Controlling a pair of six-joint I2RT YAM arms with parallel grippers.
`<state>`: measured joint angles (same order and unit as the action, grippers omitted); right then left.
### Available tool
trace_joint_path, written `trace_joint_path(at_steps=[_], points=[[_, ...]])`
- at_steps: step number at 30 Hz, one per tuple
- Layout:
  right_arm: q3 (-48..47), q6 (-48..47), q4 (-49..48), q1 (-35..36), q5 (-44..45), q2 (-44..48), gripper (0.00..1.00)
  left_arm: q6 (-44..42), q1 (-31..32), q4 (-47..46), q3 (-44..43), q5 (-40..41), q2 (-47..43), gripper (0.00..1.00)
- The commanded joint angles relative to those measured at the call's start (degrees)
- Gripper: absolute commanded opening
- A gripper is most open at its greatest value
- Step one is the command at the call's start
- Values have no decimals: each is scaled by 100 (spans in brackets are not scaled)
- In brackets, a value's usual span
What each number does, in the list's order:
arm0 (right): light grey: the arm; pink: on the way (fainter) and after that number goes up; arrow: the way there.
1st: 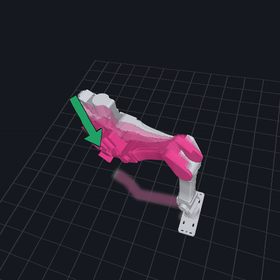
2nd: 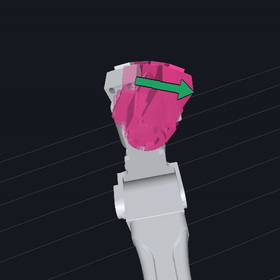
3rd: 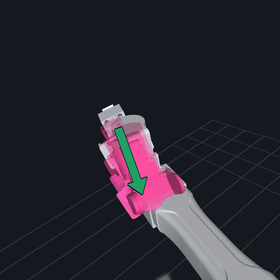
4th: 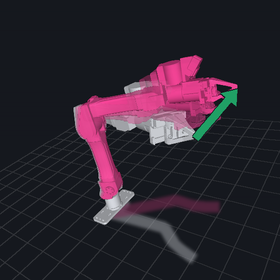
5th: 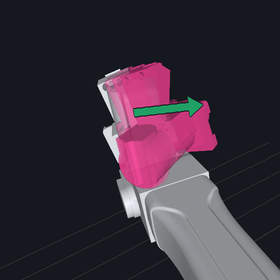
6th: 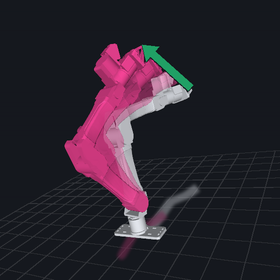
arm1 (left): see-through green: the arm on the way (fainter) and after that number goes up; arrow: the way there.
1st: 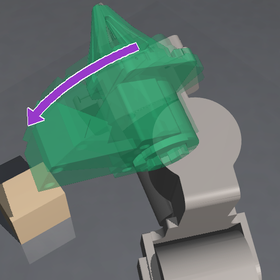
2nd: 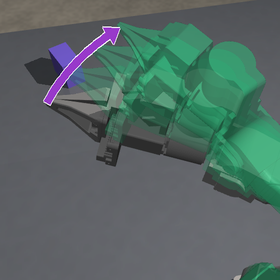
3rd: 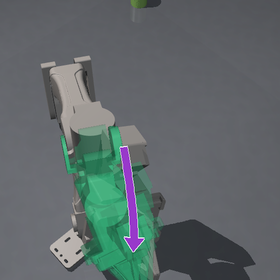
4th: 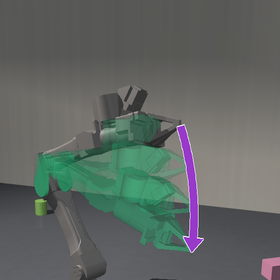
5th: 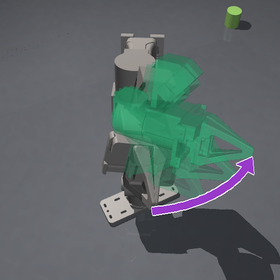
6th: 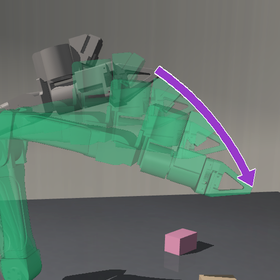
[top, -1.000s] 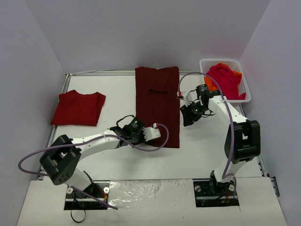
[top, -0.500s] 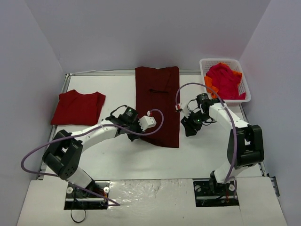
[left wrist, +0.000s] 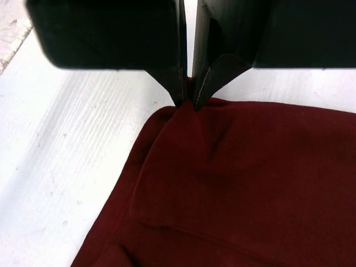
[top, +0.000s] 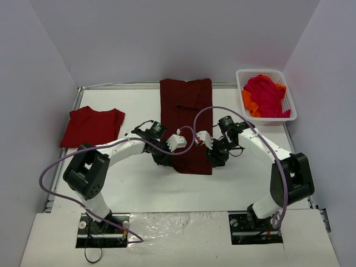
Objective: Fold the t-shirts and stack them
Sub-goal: Grab the bottom of the folded rectangular tshirt with both arms
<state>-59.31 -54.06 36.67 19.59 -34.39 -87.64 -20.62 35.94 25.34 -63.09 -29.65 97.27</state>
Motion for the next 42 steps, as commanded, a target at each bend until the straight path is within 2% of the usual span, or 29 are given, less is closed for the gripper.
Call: trace_joint_path(at_steps=[1,10,13,15,22,42], points=[[174,-236,60,220,178,-17,40,-109,-96,348,-274,-304,-16,2],[429,-237,-203,580,389,-122,40,-126,-219,463,-327,-305,55,2],[630,9,-598,817,722,-26,39,-109,-289,471,-335,-305,90,2],[736,149,-915,967,934,123,40,-109,-421,463,-327,-558,116,2],[956,370,-1425,1134,776,212,41,-56,-597,454,-265,-1069,222,2],[1387,318,-1496,1380,1435,63,40,-65,-720,533,-335,-1166,371,2]])
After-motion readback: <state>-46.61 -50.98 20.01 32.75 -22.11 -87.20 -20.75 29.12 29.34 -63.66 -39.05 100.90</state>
